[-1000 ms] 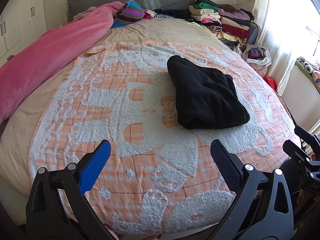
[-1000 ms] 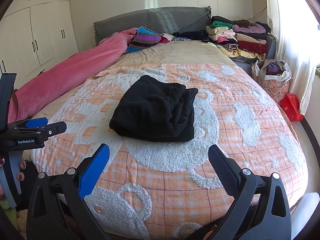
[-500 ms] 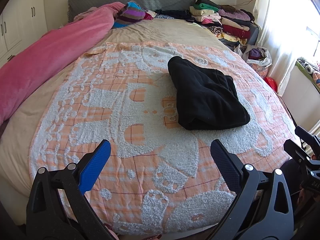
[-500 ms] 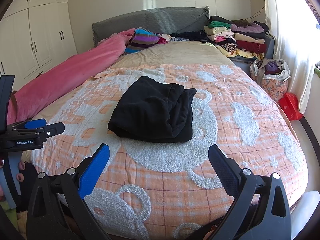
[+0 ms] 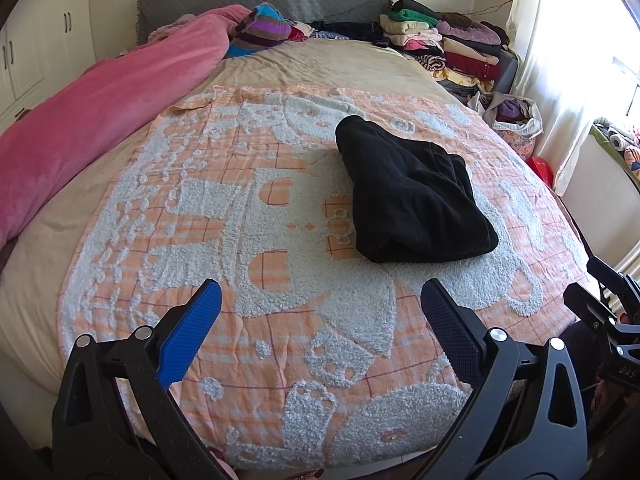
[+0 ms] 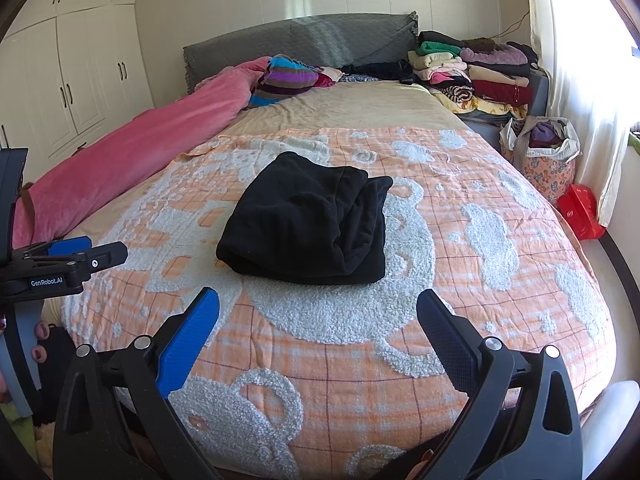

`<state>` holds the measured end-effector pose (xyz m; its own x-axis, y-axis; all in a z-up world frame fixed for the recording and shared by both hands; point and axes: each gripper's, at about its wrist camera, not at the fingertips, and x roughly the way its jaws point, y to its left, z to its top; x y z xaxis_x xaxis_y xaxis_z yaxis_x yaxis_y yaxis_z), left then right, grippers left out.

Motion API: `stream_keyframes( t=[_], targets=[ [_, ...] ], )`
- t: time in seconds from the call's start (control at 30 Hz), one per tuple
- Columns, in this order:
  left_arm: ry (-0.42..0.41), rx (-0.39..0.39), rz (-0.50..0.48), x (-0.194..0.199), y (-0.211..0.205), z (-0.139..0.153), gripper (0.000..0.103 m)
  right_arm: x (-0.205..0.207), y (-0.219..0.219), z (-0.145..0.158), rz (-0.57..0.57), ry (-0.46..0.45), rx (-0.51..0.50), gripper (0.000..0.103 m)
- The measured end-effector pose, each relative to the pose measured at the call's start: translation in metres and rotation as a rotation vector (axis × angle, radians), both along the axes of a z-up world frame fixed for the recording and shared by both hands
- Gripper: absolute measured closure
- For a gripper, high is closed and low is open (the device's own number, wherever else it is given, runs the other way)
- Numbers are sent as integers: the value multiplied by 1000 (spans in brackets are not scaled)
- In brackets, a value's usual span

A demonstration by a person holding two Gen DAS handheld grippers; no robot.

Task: Fold small clothes

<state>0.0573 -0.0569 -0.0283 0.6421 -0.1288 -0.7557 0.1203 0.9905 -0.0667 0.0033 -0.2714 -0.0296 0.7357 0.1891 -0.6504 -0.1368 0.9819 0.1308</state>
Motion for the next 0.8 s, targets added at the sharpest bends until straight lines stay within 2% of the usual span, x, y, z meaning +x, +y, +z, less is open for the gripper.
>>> stream_keyframes(
  t=[0.57,0.8],
  targets=[
    [1,-1,0,0,1,1,9,-3,-1,-2,-10,1,1,4],
    [3,-4,4,0,3,1,9,-8,-11,0,-52,29,18,4]
  ],
)
